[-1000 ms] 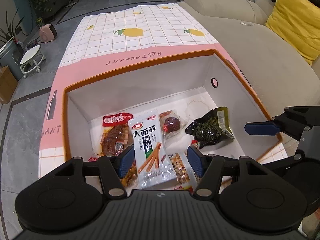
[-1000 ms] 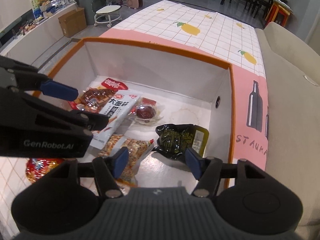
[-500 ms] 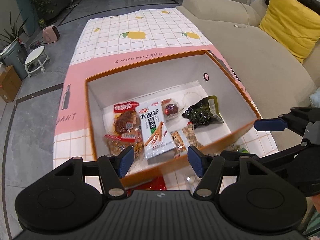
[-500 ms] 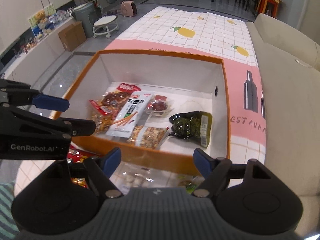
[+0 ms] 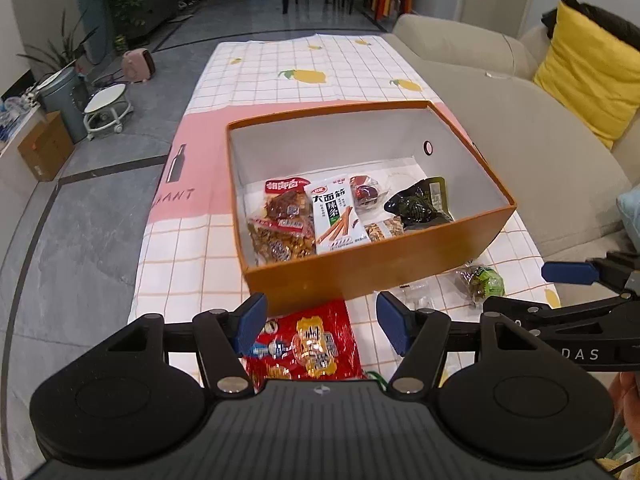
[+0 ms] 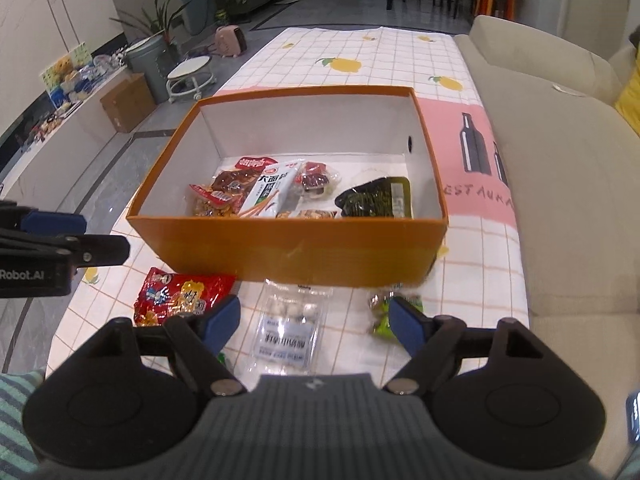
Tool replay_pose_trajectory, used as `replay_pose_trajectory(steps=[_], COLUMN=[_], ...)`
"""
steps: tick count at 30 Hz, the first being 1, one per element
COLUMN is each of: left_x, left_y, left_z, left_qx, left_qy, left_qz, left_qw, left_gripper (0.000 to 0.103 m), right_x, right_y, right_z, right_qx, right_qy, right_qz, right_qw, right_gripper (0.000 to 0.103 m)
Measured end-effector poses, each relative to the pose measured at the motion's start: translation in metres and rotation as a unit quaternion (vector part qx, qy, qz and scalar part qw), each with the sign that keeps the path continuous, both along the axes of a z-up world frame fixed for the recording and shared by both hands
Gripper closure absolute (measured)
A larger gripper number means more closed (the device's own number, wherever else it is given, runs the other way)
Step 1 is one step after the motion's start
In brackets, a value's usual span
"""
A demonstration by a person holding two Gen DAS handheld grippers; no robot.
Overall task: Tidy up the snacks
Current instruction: 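Withdraw both grippers from the box toward the remaining snacks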
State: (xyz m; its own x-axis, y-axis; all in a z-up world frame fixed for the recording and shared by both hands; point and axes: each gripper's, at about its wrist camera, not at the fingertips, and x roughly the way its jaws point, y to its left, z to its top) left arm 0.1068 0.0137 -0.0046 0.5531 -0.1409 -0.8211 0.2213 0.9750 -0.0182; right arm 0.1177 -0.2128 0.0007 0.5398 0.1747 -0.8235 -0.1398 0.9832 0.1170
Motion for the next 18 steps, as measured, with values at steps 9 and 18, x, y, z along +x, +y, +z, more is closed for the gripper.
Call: replay_pose_trajectory(steps=[9, 18], left_x=[-0.03, -0.039], left_y=[0.012, 0.019], left_z=[-0.016, -0.046], left_qx=[-0.021, -0.034], left_qy=[-0.01, -0.008], left_qz=[0.026, 0.032], left_qw=[0.9994, 0.9989], left_gripper=[0.029, 0.029], right_x=[-0.039, -0.056], right_y=[0.007, 0.013], right_z=[-0.01, -0.038], right_qx=[-0.005, 0.003], right_qy=[-0.026, -0.029], right_qz=[-0.004, -0.012], right_qw=[1.0, 1.0], right_gripper=[0.024, 0.023])
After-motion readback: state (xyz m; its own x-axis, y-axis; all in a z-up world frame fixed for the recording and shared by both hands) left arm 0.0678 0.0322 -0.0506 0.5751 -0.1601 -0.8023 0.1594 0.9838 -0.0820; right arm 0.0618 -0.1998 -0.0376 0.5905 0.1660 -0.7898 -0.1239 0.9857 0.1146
